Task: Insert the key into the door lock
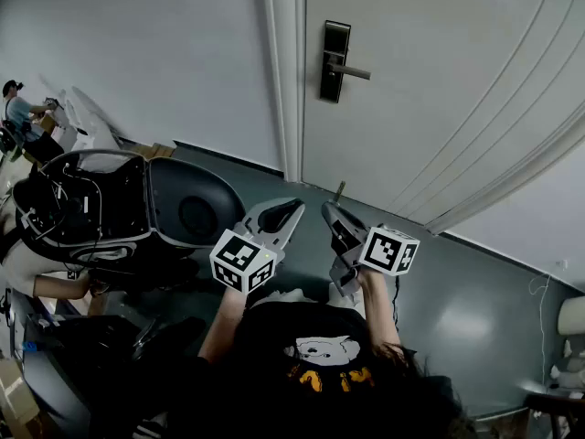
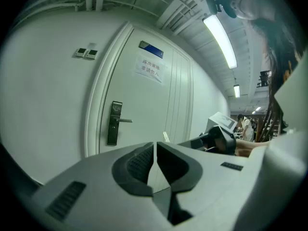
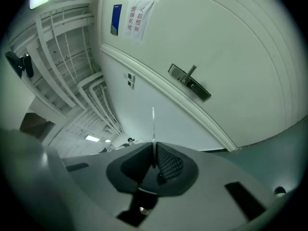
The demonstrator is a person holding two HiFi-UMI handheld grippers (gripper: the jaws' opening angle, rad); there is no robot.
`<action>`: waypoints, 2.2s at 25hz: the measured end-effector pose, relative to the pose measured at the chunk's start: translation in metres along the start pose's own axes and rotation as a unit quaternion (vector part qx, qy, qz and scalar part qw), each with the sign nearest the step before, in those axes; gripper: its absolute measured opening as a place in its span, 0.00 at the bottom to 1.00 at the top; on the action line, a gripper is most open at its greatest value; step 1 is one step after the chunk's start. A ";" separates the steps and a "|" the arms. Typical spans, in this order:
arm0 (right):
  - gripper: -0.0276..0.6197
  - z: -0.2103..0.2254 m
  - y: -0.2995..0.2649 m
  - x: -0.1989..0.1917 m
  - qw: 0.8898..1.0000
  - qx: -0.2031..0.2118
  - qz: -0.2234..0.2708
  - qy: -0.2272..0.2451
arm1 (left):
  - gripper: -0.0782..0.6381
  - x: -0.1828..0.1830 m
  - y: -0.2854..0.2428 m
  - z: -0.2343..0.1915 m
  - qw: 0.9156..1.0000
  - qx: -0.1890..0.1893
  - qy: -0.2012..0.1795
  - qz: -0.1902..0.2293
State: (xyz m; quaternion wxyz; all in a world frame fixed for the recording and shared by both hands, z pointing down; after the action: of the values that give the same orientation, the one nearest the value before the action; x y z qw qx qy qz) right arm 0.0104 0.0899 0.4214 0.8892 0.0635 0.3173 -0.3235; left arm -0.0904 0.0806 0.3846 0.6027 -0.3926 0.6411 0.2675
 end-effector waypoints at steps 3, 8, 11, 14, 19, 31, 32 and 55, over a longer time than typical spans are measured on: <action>0.08 0.004 -0.011 0.002 1.000 -0.001 -0.002 -0.003 | 0.14 0.000 -0.005 -0.011 1.000 0.000 0.002 -0.002; 0.08 0.011 -0.029 0.008 1.000 0.006 -0.001 -0.015 | 0.14 -0.004 -0.014 -0.031 1.000 0.003 0.012 -0.009; 0.08 0.012 -0.033 0.010 0.999 0.012 0.001 -0.031 | 0.14 -0.007 -0.018 -0.040 1.000 0.004 0.016 -0.015; 0.08 0.009 -0.029 0.006 0.999 0.008 -0.003 -0.039 | 0.14 -0.009 -0.017 -0.043 1.000 0.006 0.024 -0.017; 0.08 0.026 -0.029 0.016 0.999 -0.005 -0.012 -0.047 | 0.14 -0.015 -0.038 -0.048 0.999 -0.001 0.043 -0.022; 0.08 0.048 -0.043 0.037 0.997 0.014 -0.021 -0.072 | 0.14 -0.012 -0.063 -0.061 0.999 0.013 0.041 -0.028; 0.08 0.051 -0.045 0.043 0.997 0.015 -0.020 -0.072 | 0.14 -0.011 -0.067 -0.063 0.999 0.014 0.039 -0.029; 0.08 0.148 -0.100 0.167 0.992 0.055 -0.072 -0.093 | 0.14 0.028 -0.212 -0.106 0.997 0.055 0.020 -0.044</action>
State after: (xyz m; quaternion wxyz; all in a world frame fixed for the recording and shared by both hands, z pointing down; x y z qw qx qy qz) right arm 0.1246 -0.1244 0.4467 0.8844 0.0585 0.2185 -0.4082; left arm 0.0257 -0.1273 0.3987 0.6214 -0.3919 0.6490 0.1977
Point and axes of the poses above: the fingertips, and each gripper's own axes: y backward along the fingers, z to its right, x out of its top, the point moved 3 cm from there along y, backward along the fingers, and after that the axes turned 4 degrees about x, right-handed, at the moved point
